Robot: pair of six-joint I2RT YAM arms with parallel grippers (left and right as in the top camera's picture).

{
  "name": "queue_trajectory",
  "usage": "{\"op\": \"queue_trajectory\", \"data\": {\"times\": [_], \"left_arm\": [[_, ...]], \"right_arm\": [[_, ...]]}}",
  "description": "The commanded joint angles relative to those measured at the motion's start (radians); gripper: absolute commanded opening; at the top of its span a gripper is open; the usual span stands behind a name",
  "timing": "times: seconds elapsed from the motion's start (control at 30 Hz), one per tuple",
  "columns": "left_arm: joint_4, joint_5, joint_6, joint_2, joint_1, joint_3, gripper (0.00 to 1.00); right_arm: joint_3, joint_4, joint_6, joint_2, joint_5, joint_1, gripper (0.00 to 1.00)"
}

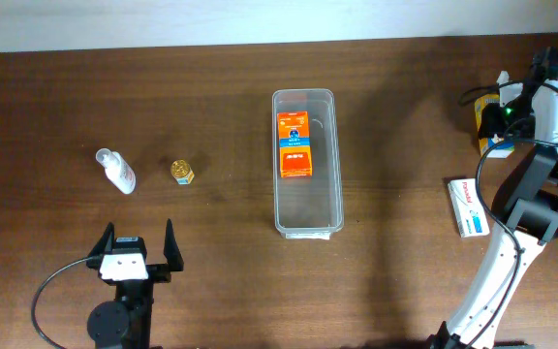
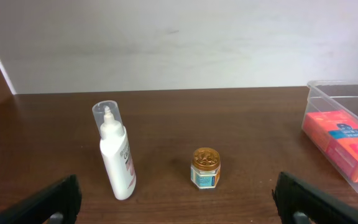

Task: Pack container
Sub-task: 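Grasp the yellow WOODS cough syrup box with the right gripper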

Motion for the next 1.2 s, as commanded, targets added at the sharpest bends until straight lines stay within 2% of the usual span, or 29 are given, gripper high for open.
{"op": "queue_trajectory", "data": {"times": [0.0, 0.2, 0.37, 0.5, 0.7, 0.93, 1.17], "left_arm": [[-0.005, 0.000, 0.012, -0.006, -0.002, -0.003, 0.99], [-0.005, 0.000, 0.012, -0.006, -0.002, -0.003, 0.99], [-0.005, 0.000, 0.012, -0.006, -0.002, -0.003, 0.99], [-0.005, 0.000, 0.012, -0.006, -0.002, -0.003, 0.99], [-0.006, 0.000, 0.012, -0.006, -0.002, -0.003, 0.99], [-0.005, 0.000, 0.012, -0.006, -0.002, -0.003, 0.99], [-0.005, 0.000, 0.012, -0.006, -0.002, -0.003, 1.00]], "right_arm": [[-0.007, 0.000, 0.027, 0.013, -0.014, -0.004, 0.53], [0.014, -0.016, 0.080, 0.010, -0.020, -0.003, 0.53], [0.077, -0.074, 0.080, -0.009, -0.111, -0.002, 0.53], [0.154, -0.151, 0.156, -0.029, -0.171, 0.000, 0.53], [0.333, -0.340, 0.195, -0.031, -0.201, 0.039, 0.52], [0.563, -0.535, 0.237, -0.031, -0.289, 0.172, 0.52], [0.640, -0.548, 0.371, -0.041, -0.329, 0.366, 0.49]]}}
